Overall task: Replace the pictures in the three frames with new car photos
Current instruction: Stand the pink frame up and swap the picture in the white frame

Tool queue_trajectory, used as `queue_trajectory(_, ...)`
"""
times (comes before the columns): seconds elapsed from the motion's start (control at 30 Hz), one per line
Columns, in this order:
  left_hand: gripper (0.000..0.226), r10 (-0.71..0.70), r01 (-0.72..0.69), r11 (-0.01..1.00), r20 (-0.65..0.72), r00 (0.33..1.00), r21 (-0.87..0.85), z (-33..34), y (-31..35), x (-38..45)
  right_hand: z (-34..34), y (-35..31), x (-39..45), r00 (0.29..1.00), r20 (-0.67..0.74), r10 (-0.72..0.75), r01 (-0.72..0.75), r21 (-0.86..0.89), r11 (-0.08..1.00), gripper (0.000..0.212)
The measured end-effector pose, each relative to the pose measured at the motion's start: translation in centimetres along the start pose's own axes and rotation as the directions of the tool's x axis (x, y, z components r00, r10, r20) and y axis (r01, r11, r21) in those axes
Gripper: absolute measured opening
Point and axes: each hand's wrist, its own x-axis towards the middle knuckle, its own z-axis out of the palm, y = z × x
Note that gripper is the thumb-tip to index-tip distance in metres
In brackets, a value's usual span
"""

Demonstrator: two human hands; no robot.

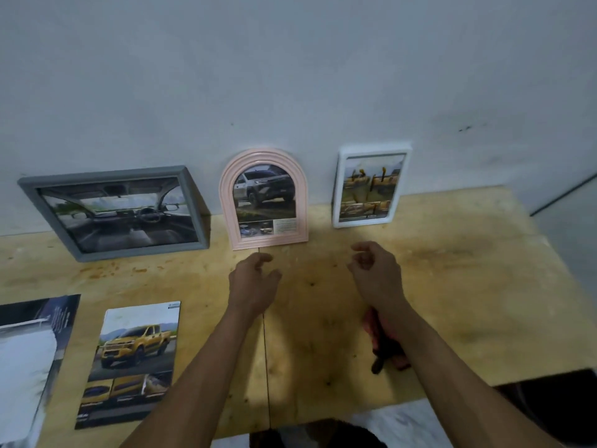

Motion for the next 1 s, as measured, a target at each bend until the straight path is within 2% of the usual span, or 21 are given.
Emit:
queue_trajectory(0.2, 0.037, 0.051, -0.056, 0.998, 0.122, 0.991, 0.036, 5.9, 4.4, -1.5, -6.9, 3.2, 1.9, 0.995, -0.052, 0.085, -0.085, 0.004, 0.996, 0.017)
queue_trajectory(0.27, 0.038, 0.056, -0.061, 0.997, 0.119, 0.991, 0.037, 8.2, 6.1, -0.3, -8.7, 4.1, 4.1, 0.992, -0.06, 0.109, -0.108, 0.008, 0.994, 0.018)
queue_trajectory(0.37, 0.038, 0.001, 0.004, 0.998, 0.073, 0.997, -0.067, 10.9, 9.6, 2.5, -10.6, 4.8, 8.6, 0.993, -0.039, 0.11, -0.11, -0.014, 0.994, 0.022)
queue_trajectory(0.5, 0.046, -0.043, 0.041, 0.996, -0.029, 0.999, -0.074, 13.6, 13.3, 7.5, -11.6, 5.4, 15.1, 0.997, 0.053, 0.047, -0.043, -0.07, 0.997, 0.039)
queue_trajectory(0.67, 0.048, -0.063, 0.061, 0.991, -0.008, 0.998, -0.121, 15.1, 15.0, 12.5, -11.1, 4.9, 21.0, 0.969, 0.246, -0.023, 0.036, -0.049, 0.998, 0.055)
queue_trajectory(0.77, 0.036, -0.04, 0.038, 0.987, -0.011, 0.999, -0.154, 15.6, 15.3, 13.4, -10.0, 5.1, 22.8, 0.957, 0.278, -0.08, 0.084, -0.004, 0.996, 0.045)
queue_trajectory(0.87, 0.03, -0.078, 0.066, 0.982, -0.06, 0.995, -0.177, 15.9, 15.6, 13.2, -9.8, 5.2, 23.0, 0.973, 0.199, -0.118, 0.127, -0.033, 0.991, 0.03)
queue_trajectory(1.0, 0.026, -0.052, 0.035, 0.982, -0.089, 0.995, -0.187, 15.5, 15.2, 11.8, -10.9, 5.5, 21.9, 0.981, 0.132, -0.143, 0.144, 0.002, 0.99, 0.025)
